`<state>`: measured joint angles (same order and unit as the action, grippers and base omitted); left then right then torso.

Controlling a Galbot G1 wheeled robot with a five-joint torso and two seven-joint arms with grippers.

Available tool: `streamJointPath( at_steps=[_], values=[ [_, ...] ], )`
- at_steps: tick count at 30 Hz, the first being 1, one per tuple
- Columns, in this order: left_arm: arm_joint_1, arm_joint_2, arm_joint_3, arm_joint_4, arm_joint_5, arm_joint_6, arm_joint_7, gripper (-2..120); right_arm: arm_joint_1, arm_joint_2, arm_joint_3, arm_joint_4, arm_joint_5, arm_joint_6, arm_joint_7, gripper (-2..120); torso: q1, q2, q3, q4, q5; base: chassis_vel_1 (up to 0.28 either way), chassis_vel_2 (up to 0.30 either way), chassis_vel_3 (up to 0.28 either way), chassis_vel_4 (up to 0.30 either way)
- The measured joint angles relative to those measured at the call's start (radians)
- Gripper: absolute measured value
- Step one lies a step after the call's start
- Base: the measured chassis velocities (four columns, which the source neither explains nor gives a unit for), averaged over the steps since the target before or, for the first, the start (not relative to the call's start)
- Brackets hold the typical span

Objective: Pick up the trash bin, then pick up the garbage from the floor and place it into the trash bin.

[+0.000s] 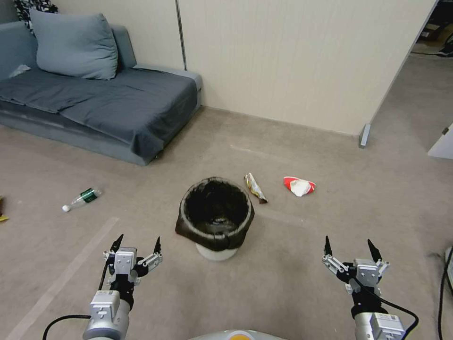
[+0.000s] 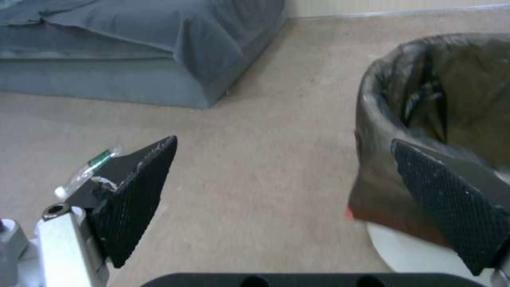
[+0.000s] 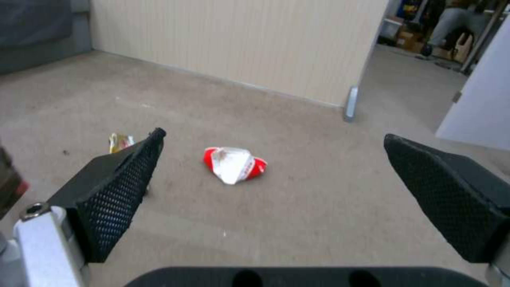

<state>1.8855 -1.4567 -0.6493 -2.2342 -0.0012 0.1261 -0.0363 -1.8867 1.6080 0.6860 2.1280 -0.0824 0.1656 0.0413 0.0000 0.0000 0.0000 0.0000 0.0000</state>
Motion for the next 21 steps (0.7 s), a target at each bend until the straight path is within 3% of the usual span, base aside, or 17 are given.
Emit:
streamJointPath(
  at_steps=[6, 10, 16, 21],
  values=[
    [-0.006, 0.005, 0.008, 0.0, -0.012, 0.009, -0.001, 100, -0.001, 0.0, -0.003, -0.002, -0.002, 0.005, 0.0, 100, 0.0, 0.0, 0.0, 0.0002, -0.0001, -0.177, 0.178, 0.175, -0.155],
    [-0.037, 0.032, 0.029, 0.0, -0.051, 0.072, 0.002, 100, 0.0, 0.0, -0.007, -0.004, 0.001, 0.005, 0.011, 100, 0.0, 0.0, 0.0, 0.0, -0.0001, -0.056, 0.042, 0.053, -0.069],
    [-0.169, 0.045, 0.035, -0.009, -0.04, 0.246, 0.051, 100, 0.0, 0.0, -0.011, -0.02, 0.012, 0.004, 0.031, 100, 0.0, 0.0, 0.0, -0.0001, 0.0001, 0.015, -0.017, -0.027, 0.021],
    [-0.254, 0.041, 0.052, 0.004, -0.029, 0.345, 0.084, 100, 0.002, 0.0, -0.009, -0.032, 0.019, -0.004, 0.037, 100, 0.0, 0.0, 0.0, -0.0001, 0.0, 0.0, 0.0, 0.0, 0.0]
  ],
)
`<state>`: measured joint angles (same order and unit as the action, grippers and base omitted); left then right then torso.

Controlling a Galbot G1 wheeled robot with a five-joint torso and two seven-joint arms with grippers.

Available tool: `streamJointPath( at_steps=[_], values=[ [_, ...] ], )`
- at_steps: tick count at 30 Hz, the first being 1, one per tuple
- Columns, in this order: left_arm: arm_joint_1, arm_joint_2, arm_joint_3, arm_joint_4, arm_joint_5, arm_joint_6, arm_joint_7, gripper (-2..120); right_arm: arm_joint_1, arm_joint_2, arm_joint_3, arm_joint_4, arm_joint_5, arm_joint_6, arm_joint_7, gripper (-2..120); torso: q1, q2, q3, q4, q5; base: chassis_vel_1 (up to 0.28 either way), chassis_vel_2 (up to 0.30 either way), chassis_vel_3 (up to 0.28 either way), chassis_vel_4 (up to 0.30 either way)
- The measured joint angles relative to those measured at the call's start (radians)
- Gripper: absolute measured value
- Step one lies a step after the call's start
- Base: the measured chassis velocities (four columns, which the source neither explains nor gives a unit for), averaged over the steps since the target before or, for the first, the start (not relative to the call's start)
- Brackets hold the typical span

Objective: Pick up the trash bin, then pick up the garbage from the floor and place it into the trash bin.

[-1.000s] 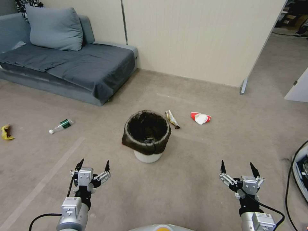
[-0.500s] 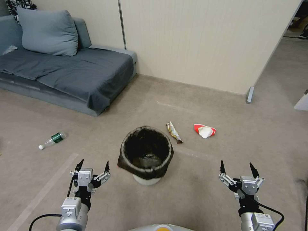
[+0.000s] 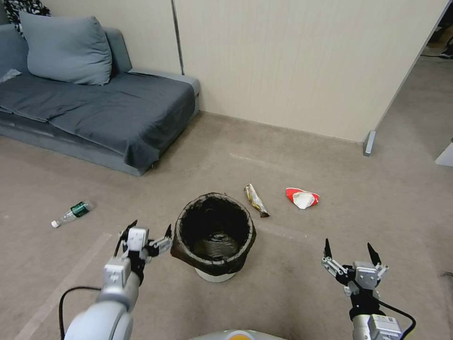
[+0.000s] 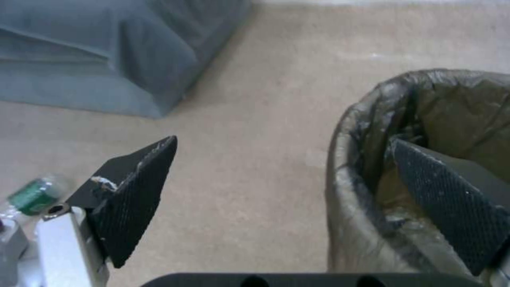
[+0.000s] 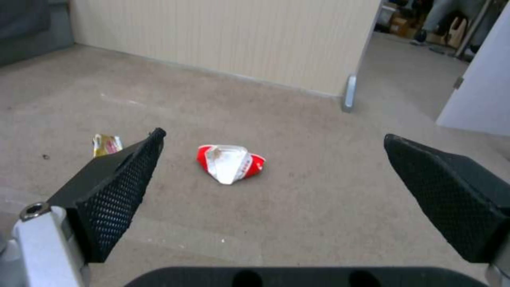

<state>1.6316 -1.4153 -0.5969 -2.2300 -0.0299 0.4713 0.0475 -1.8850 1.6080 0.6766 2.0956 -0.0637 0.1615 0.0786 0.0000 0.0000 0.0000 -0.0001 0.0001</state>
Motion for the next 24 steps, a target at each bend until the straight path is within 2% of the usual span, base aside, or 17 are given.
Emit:
streamJointPath(
  at_steps=[2, 7, 9, 14, 17, 24],
  values=[
    [-0.059, -0.001, 0.022, 0.025, 0.006, 0.055, 0.012, 100, 0.005, 0.0, -0.001, 0.0, 0.01, -0.014, 0.006, 100, 0.0, 0.0, 0.0, 0.0001, 0.0, 0.0, 0.0, 0.0, 0.0],
    [-0.125, -0.002, 0.052, 0.067, 0.009, 0.11, 0.016, 100, 0.011, 0.0, -0.004, -0.006, 0.011, -0.019, 0.011, 100, 0.0, 0.0, 0.0, 0.0, -0.0001, 0.0, 0.0, 0.0, 0.0],
    [-0.18, -0.002, 0.092, 0.108, 0.01, 0.144, 0.016, 100, 0.013, 0.0, -0.004, -0.016, 0.013, -0.023, 0.017, 100, 0.0, 0.0, 0.0, 0.0, 0.0, 0.0, 0.0, 0.0, 0.0],
    [-0.224, -0.008, 0.132, 0.152, 0.018, 0.155, 0.013, 100, 0.015, 0.0, -0.004, -0.017, 0.031, -0.032, 0.027, 100, 0.0, 0.0, 0.0, 0.0, -0.0001, 0.0, 0.0, 0.0, 0.0],
    [-0.289, -0.017, 0.17, 0.219, 0.027, 0.16, -0.001, 100, 0.024, 0.0, -0.002, -0.023, 0.036, -0.04, 0.031, 100, 0.0, 0.0, 0.0, 0.0, -0.0002, 0.0, 0.0, 0.0, 0.0],
    [-0.381, -0.028, 0.204, 0.318, 0.036, 0.161, -0.02, 100, 0.03, 0.0, 0.0, -0.039, 0.036, -0.041, 0.042, 100, 0.0, 0.0, 0.0, -0.0001, 0.0, 0.0, 0.0, 0.0, 0.0]
  ],
)
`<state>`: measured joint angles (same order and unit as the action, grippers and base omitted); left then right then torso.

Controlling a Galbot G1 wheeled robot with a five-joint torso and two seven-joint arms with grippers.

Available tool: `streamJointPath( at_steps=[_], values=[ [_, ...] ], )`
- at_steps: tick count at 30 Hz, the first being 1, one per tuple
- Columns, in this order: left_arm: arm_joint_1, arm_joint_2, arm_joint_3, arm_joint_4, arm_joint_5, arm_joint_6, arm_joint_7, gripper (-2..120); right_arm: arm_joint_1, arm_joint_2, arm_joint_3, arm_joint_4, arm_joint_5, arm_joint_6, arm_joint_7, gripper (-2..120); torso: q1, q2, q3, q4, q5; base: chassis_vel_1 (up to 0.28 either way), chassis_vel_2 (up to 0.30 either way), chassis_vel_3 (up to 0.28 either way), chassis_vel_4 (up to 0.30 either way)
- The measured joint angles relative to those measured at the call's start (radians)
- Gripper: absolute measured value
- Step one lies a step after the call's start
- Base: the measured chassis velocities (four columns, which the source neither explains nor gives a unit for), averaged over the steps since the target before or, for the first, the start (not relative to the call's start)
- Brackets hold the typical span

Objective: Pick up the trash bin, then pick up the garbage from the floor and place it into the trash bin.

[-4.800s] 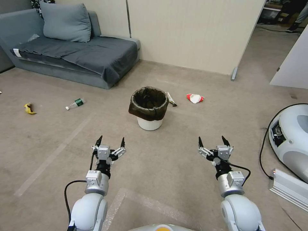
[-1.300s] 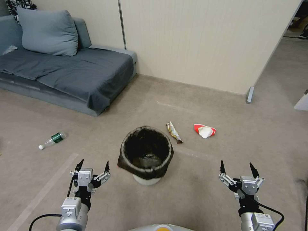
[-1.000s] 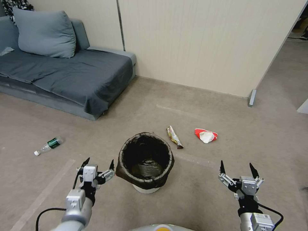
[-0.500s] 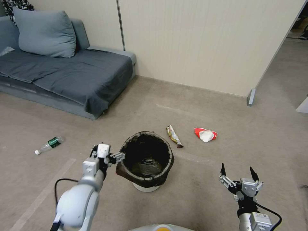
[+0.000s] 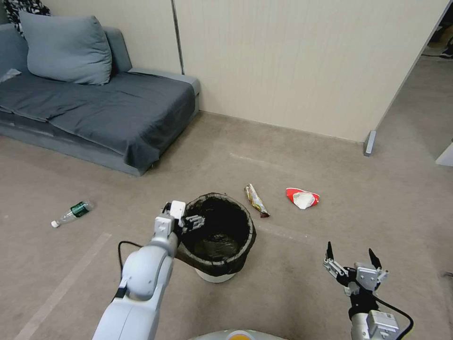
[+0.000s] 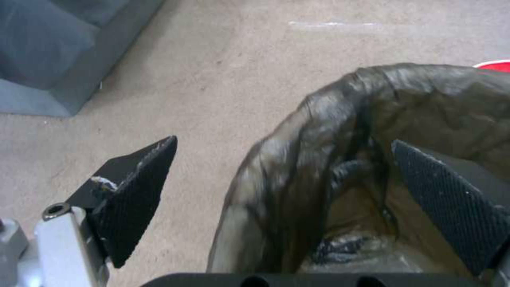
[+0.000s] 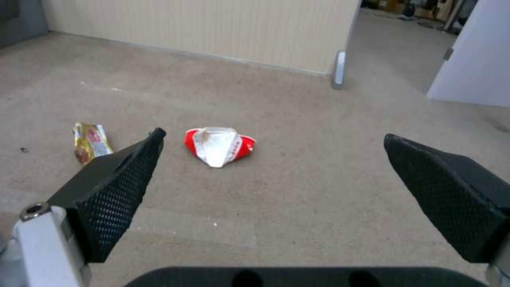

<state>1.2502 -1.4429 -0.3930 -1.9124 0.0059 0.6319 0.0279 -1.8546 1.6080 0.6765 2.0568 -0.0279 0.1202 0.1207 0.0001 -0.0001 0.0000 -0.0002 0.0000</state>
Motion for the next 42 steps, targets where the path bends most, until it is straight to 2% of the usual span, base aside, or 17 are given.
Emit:
streamJointPath(
  at_steps=[4, 9, 12, 30, 37, 42],
  values=[
    [-0.027, -0.004, -0.002, 0.028, 0.004, 0.012, -0.008, 100, 0.0, 0.0, 0.004, -0.005, 0.0, 0.001, 0.004, 100, 0.0, 0.0, 0.0, 0.0001, 0.0, 0.0, 0.0, 0.0, 0.0],
    [-0.029, -0.001, -0.029, 0.02, -0.001, 0.092, -0.014, 100, 0.008, 0.0, 0.003, -0.025, -0.004, 0.004, 0.011, 100, 0.0, 0.0, 0.0, 0.0003, 0.0, 0.0, 0.0, 0.0, 0.0],
    [-0.024, 0.001, -0.034, 0.017, -0.007, 0.105, -0.014, 100, 0.013, 0.0, -0.002, -0.035, -0.013, 0.006, 0.015, 100, 0.0, 0.0, 0.0, 0.0003, -0.0001, 0.0, 0.0, 0.0, 0.0],
    [-0.01, 0.009, -0.046, 0.041, -0.009, 0.107, 0.033, 100, 0.021, 0.0, -0.026, -0.059, -0.049, 0.009, 0.027, 100, 0.0, 0.0, 0.0, 0.0002, 0.0, 0.0, 0.0, 0.0, 0.0],
    [-0.007, 0.009, -0.061, 0.064, -0.008, 0.105, 0.035, 84, 0.025, 0.0, -0.039, -0.062, -0.058, 0.009, 0.029, 100, 0.0, 0.0, 0.0, 0.0002, 0.0, 0.0, 0.0, 0.0, 0.0],
    [-0.007, 0.009, -0.068, 0.087, -0.002, 0.104, 0.032, 64, 0.025, 0.0, -0.039, -0.064, -0.06, 0.014, 0.03, 100, 0.0, 0.0, 0.0, 0.0004, 0.0001, 0.0, 0.0, 0.0, 0.0]
  ],
)
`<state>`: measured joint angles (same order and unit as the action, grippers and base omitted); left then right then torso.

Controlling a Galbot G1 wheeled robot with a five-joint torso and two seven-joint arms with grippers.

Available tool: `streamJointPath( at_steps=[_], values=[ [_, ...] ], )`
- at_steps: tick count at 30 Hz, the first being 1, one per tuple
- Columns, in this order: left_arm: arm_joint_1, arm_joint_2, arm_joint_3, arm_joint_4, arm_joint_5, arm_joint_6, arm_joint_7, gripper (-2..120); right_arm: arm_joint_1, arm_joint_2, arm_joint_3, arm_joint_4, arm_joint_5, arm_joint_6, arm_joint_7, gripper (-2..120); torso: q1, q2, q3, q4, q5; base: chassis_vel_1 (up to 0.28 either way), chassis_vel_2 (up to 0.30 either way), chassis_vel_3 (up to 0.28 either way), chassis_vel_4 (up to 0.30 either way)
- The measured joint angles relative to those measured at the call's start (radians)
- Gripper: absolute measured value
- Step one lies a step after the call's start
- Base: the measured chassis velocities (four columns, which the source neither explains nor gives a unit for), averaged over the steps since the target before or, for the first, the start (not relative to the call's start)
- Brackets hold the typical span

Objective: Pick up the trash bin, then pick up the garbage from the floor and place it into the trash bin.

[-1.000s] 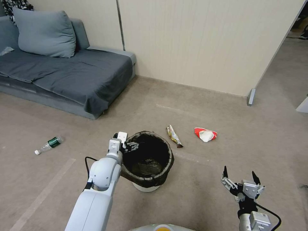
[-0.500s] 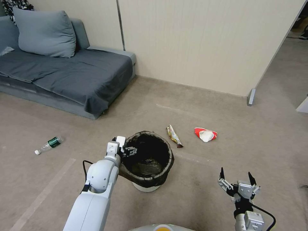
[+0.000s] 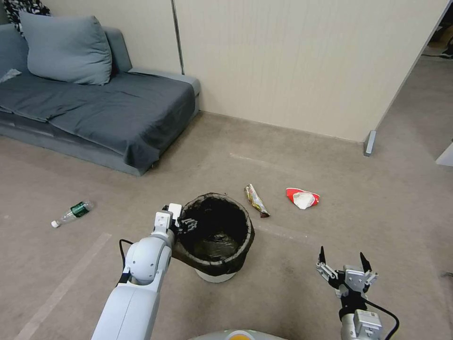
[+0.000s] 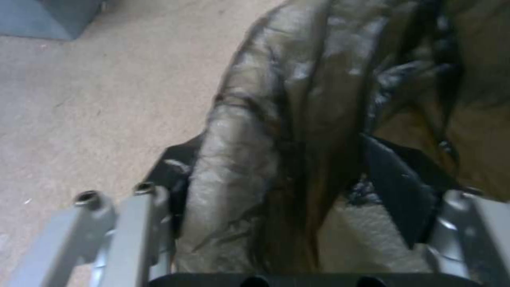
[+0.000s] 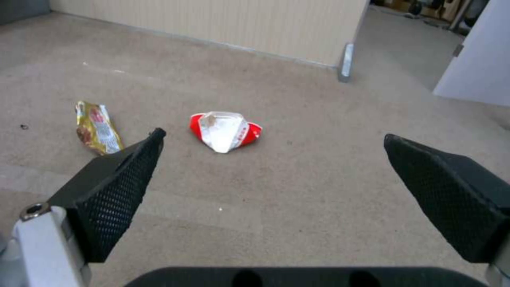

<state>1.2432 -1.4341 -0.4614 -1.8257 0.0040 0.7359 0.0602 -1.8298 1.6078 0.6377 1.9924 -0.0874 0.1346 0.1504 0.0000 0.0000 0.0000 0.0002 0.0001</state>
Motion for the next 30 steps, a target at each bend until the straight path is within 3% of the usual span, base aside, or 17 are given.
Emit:
streamJointPath(
  at_steps=[3, 6, 15, 26, 30],
  values=[
    [-0.001, 0.0, -0.001, 0.005, 0.001, -0.001, 0.0, 56, 0.0, 0.0, 0.0, 0.0, 0.0, 0.003, 0.001, 100, 0.0, 0.0, 0.0, -0.0001, 0.0001, 0.0, 0.0, 0.0, 0.0],
    [-0.001, -0.001, -0.001, 0.008, 0.002, -0.002, 0.0, 39, -0.001, 0.0, 0.0, -0.001, 0.0, 0.008, 0.001, 100, 0.0, 0.0, 0.0, -0.0001, 0.0002, 0.0, 0.0, 0.0, 0.0],
    [0.0, -0.003, 0.0, 0.006, 0.007, -0.002, 0.004, 19, -0.001, 0.0, 0.0, -0.001, 0.0, 0.015, 0.001, 100, 0.0, 0.0, 0.0, 0.0, 0.0003, 0.0, 0.0, 0.0, 0.0],
    [0.008, -0.002, -0.001, -0.01, 0.013, -0.003, 0.007, 11, -0.002, 0.0, -0.001, 0.001, 0.001, 0.019, 0.005, 100, 0.0, 0.0, 0.0, -0.0005, -0.0004, 0.0, 0.0, 0.0, 0.0],
    [0.026, 0.0, -0.007, -0.042, -0.005, -0.051, 0.009, 9, -0.004, 0.0, 0.008, 0.04, 0.008, 0.007, 0.016, 100, 0.0, 0.0, 0.0, -0.0006, -0.0014, 0.0, 0.0, 0.0, 0.0]
  ],
)
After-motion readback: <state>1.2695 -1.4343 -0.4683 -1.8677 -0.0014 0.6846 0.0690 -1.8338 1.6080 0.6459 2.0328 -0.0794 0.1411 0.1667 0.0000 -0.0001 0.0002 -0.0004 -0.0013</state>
